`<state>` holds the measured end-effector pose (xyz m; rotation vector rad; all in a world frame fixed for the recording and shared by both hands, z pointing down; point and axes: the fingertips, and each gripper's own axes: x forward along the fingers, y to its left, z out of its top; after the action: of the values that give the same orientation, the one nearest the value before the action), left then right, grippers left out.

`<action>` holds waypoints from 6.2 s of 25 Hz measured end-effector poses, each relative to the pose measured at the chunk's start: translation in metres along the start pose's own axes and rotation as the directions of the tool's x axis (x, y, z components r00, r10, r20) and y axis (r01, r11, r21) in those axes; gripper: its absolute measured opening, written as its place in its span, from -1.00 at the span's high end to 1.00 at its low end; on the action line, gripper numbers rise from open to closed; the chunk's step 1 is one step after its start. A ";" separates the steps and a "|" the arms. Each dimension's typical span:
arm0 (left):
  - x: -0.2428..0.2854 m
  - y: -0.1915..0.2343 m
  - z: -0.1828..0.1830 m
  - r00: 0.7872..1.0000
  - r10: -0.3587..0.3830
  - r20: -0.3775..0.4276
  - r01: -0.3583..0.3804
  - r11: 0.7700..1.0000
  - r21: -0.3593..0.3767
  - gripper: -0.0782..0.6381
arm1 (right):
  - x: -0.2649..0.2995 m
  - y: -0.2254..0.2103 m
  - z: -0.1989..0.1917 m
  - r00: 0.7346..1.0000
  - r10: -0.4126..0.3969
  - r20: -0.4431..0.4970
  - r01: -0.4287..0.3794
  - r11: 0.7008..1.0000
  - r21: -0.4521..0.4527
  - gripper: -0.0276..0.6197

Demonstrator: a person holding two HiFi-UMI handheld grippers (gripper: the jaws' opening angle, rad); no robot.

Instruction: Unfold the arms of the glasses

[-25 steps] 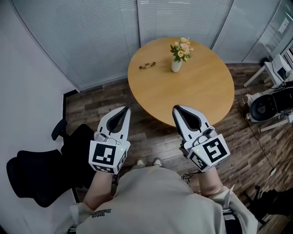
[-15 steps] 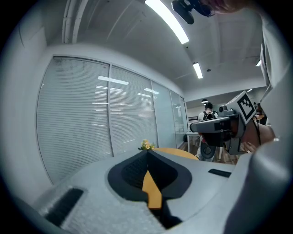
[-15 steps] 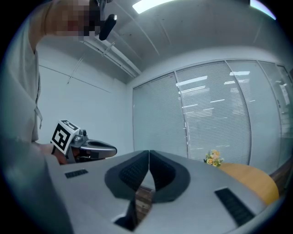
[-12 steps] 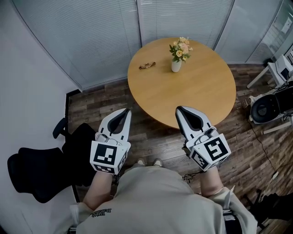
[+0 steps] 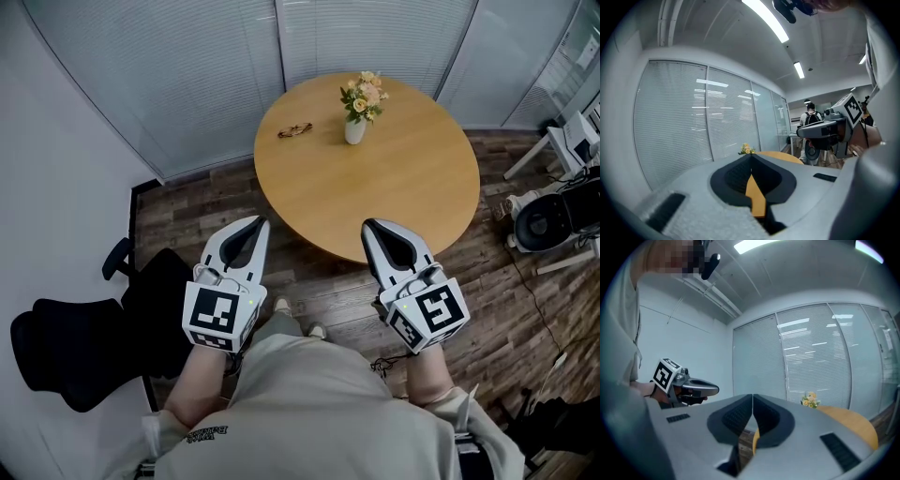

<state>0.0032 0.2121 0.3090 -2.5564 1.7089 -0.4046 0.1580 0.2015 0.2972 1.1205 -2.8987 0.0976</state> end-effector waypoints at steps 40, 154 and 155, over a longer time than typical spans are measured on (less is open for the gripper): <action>0.227 0.204 -0.034 0.985 -0.175 0.006 0.174 0.983 0.064 0.72 | 0.272 -0.119 -0.022 0.977 -0.153 -0.149 0.157 0.987 0.016 0.82; 0.531 0.208 -0.277 0.827 -0.157 -0.540 0.304 0.933 0.195 0.67 | 0.399 -0.229 -0.186 0.926 -0.076 -0.370 0.166 0.962 0.216 0.82; 0.527 0.208 -0.267 0.837 -0.165 -0.522 0.294 0.940 0.174 0.67 | 0.397 -0.228 -0.181 0.928 -0.080 -0.365 0.164 0.965 0.207 0.82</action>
<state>-0.0586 -0.3211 0.6317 -2.6170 1.3290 -1.3133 0.0191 -0.2204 0.5096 1.1706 -2.5368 0.5879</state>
